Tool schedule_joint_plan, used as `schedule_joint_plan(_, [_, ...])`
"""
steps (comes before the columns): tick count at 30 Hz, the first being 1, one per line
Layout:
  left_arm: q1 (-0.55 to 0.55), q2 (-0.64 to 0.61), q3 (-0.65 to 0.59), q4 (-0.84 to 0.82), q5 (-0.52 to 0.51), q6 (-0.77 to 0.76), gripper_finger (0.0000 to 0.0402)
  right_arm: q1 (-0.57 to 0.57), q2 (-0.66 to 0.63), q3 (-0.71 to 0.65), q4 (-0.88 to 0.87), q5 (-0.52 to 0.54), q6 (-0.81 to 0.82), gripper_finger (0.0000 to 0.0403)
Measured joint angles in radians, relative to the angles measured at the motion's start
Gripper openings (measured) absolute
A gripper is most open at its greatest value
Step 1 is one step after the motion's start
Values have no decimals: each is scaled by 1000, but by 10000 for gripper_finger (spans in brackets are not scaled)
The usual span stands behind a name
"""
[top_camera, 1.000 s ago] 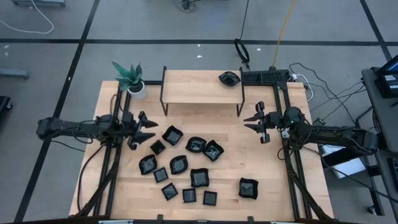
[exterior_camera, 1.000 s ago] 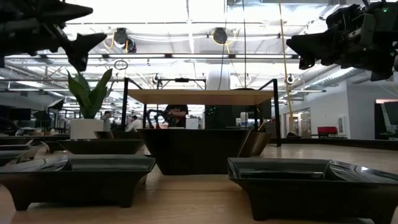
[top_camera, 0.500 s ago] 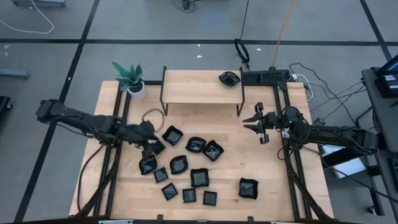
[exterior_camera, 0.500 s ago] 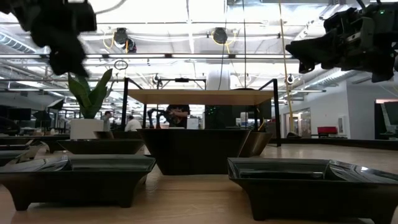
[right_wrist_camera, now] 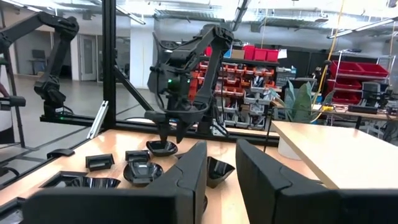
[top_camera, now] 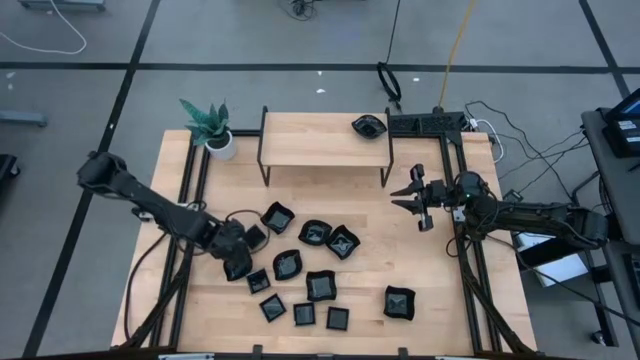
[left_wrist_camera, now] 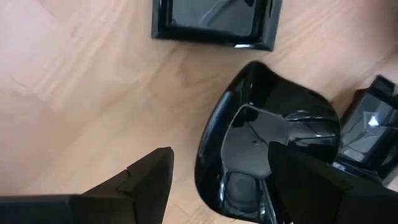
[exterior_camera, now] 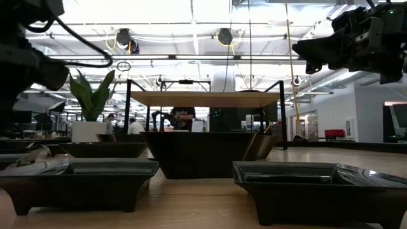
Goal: Pick & Place Mini shaped plates
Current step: Stack the black leaf-shaped plate on top of the other black leaf-shaped plates on the shelf
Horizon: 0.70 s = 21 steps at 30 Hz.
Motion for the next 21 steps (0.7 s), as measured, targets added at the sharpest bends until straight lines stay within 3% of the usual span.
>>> schedule_joint_plan(7, [-27, 48, 0, 0, -66, -15, 266, 0, 0, 0, 1, 0, -19, 73])
schedule_joint_plan(21, [-27, 91, -2, -45, -42, 10, 266, 0, 0, 0, -4, 0, -19, 73])
